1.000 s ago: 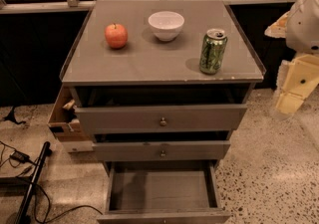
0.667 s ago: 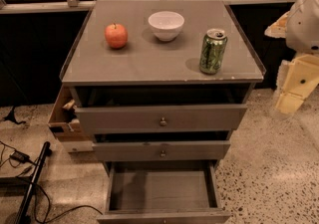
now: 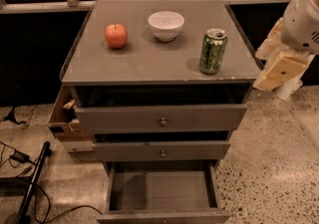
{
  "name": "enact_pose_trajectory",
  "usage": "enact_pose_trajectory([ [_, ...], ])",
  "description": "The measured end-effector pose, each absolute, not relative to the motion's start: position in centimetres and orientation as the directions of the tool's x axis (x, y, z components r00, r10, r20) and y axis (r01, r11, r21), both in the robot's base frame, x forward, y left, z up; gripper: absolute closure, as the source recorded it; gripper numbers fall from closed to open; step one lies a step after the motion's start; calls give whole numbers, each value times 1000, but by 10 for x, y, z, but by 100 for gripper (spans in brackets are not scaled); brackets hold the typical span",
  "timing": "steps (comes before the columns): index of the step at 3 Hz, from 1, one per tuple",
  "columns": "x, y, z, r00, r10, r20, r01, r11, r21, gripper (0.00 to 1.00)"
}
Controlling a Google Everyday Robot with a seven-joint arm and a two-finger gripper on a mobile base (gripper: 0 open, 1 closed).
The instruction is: Place green can into bottom drawer
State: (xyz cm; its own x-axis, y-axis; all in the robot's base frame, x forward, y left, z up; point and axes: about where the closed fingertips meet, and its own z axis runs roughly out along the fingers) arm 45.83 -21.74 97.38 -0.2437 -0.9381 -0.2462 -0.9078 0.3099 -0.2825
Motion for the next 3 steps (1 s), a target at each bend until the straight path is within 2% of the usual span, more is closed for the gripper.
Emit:
enact_pose_trajectory([
  [2, 558, -222, 958, -300, -879, -370, -819, 436, -373, 94],
  [3, 570, -221, 957, -296, -873, -388, -805, 446, -391, 100],
])
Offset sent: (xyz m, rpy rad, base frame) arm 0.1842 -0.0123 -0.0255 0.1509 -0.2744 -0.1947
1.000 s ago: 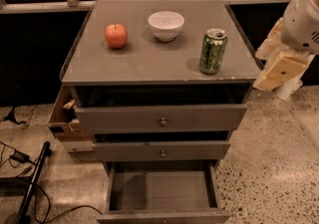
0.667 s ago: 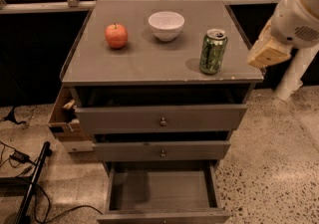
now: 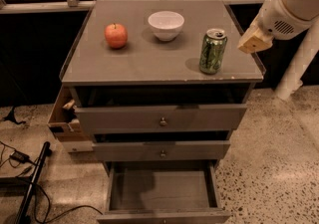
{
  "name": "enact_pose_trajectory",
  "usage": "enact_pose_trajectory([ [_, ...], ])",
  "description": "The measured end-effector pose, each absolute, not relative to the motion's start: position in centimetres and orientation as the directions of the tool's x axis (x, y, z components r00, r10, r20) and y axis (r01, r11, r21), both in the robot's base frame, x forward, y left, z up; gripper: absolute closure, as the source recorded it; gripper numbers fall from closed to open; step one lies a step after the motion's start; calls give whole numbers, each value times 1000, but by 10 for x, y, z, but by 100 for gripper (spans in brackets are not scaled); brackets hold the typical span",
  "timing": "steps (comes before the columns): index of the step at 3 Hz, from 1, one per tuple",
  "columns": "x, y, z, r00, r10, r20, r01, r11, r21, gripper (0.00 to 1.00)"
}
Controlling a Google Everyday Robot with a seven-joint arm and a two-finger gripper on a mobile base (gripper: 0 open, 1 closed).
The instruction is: Place green can into bottom drawer
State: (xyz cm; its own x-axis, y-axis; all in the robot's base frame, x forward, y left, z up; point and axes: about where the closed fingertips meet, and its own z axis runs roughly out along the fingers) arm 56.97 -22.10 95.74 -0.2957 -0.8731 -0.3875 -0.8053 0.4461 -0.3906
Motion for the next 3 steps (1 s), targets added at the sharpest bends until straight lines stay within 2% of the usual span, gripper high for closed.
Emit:
enact_pose_trajectory([
  [2, 591, -231, 946, -323, -865, -384, -798, 467, -380, 99],
  [3, 607, -239, 940, -339, -865, -371, -792, 475, -383, 77],
])
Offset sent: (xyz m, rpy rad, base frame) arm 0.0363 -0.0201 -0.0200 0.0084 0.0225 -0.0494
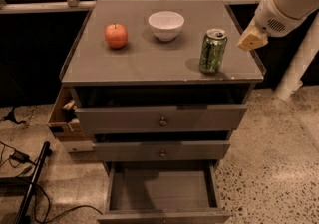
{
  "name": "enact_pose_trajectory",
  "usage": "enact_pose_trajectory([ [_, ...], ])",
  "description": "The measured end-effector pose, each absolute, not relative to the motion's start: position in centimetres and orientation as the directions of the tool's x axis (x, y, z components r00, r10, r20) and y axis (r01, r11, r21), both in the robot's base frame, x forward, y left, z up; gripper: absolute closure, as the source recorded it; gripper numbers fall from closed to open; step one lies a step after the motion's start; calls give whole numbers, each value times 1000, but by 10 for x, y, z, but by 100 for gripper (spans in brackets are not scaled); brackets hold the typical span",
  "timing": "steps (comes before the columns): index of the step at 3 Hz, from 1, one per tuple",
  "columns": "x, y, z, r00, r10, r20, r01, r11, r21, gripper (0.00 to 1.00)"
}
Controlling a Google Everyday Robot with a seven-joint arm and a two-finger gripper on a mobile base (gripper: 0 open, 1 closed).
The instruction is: Place green can into bottom drawer
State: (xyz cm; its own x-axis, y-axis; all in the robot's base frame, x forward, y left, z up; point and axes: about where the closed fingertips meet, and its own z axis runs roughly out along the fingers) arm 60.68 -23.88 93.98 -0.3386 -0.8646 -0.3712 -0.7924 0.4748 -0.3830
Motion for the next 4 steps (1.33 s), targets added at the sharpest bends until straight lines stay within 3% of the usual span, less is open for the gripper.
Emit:
enact_pose_trajectory([
  [3, 634, -243, 926, -389, -824, -412, -808, 520, -276, 8],
  [4, 633, -236, 924, -388, -807, -445, -822, 521, -228, 0],
])
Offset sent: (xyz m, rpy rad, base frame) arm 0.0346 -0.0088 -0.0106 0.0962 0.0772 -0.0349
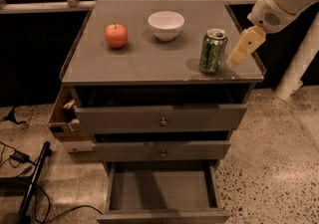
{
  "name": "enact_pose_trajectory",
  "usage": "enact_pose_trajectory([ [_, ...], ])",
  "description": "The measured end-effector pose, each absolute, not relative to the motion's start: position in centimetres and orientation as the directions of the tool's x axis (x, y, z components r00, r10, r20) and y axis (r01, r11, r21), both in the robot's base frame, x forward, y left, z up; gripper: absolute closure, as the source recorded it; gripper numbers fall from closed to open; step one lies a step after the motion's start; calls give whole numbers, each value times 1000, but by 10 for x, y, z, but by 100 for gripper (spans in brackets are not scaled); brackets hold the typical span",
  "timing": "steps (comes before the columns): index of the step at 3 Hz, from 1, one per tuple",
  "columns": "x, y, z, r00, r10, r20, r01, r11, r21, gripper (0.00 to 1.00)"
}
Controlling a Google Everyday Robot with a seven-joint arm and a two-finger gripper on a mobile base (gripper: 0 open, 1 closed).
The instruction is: Place green can into bottom drawer
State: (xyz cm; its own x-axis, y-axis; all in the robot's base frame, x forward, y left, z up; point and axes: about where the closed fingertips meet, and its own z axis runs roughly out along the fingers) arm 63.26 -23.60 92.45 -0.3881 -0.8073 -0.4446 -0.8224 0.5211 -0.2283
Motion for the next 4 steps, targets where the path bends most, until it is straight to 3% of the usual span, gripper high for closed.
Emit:
enact_pose_trajectory([
  [4, 648, -167, 900, -372, -702, -607, -864, 502, -50, 0],
])
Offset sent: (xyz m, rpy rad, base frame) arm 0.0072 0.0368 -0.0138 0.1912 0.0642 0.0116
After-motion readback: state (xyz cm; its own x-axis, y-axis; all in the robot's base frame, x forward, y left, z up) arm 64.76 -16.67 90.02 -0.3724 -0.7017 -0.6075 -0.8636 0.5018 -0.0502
